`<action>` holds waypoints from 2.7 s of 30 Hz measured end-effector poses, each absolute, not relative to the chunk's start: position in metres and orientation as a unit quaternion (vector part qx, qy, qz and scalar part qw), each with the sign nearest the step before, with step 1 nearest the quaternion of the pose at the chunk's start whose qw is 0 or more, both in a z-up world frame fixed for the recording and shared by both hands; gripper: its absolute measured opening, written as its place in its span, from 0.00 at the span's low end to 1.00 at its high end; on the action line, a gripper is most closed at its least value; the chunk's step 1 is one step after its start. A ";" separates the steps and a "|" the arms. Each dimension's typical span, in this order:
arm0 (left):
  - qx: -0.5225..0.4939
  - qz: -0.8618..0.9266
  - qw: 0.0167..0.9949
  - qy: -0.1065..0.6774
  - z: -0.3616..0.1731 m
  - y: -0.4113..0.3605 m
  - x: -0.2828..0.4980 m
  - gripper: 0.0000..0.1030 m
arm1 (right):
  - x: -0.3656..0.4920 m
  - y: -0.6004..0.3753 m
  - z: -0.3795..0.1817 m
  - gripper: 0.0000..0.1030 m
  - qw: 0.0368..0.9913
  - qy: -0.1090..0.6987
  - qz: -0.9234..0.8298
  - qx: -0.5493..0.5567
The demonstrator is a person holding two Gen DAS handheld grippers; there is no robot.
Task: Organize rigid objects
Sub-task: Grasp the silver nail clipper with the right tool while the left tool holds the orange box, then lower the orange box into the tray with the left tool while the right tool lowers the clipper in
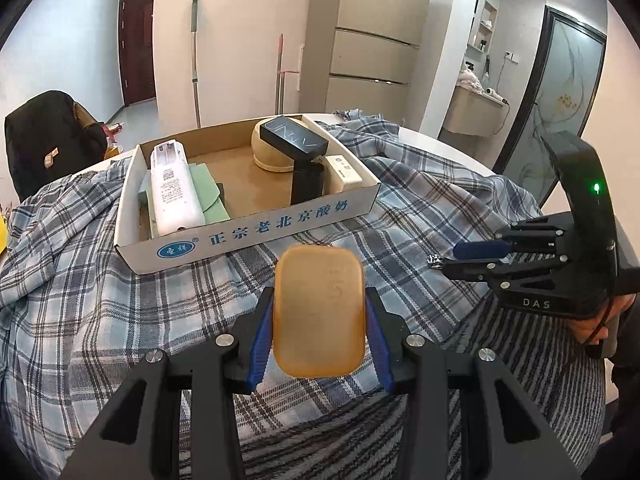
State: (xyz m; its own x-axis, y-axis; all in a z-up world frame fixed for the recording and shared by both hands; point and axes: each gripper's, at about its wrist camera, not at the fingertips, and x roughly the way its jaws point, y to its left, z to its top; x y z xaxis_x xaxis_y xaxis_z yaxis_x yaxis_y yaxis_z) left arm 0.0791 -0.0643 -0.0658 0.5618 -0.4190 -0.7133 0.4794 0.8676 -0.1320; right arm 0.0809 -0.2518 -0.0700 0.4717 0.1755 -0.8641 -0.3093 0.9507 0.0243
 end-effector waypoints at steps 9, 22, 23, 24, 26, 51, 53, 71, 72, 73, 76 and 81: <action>0.034 -0.260 0.884 0.387 -0.065 -0.063 0.079 0.43 | 0.076 -0.252 -0.064 0.13 0.853 0.493 0.159 -0.060; 0.031 -0.267 0.886 0.378 -0.062 -0.063 0.074 0.43 | 0.097 -0.268 -0.056 0.14 0.847 0.495 0.191 -0.022; 0.031 -0.268 0.885 0.379 -0.062 -0.063 0.074 0.43 | 0.098 -0.265 -0.060 0.14 0.845 0.497 0.195 -0.029; 0.031 -0.269 0.885 0.379 -0.062 -0.063 0.074 0.43 | 0.098 -0.263 -0.064 0.14 0.843 0.499 0.196 -0.035; 0.030 -0.269 0.884 0.382 -0.063 -0.063 0.075 0.43 | 0.100 -0.262 -0.069 0.17 0.841 0.503 0.195 -0.042; 0.027 -0.270 0.881 0.388 -0.065 -0.063 0.076 0.43 | 0.098 -0.249 -0.072 0.09 0.849 0.486 0.186 -0.094; 0.027 -0.270 0.881 0.388 -0.065 -0.063 0.076 0.43 | 0.097 -0.252 -0.064 0.09 0.855 0.478 0.181 -0.085; 0.065 -0.216 0.932 0.285 0.005 -0.054 0.049 0.43 | 0.082 -0.234 0.043 0.09 0.929 0.330 0.160 -0.044; 0.061 -0.210 0.936 0.275 0.017 -0.052 0.050 0.43 | 0.081 -0.230 0.052 0.09 0.936 0.313 0.154 -0.042; 0.056 -0.206 0.940 0.267 0.027 -0.050 0.051 0.43 | 0.081 -0.225 0.063 0.08 0.947 0.286 0.143 -0.040; 0.037 -0.180 0.954 0.235 0.061 -0.046 0.063 0.43 | 0.087 -0.211 0.095 0.09 0.957 0.245 0.152 -0.021; 0.000 -0.097 0.980 0.173 0.114 -0.040 0.097 0.43 | 0.110 -0.199 0.135 0.08 0.976 0.187 0.109 0.035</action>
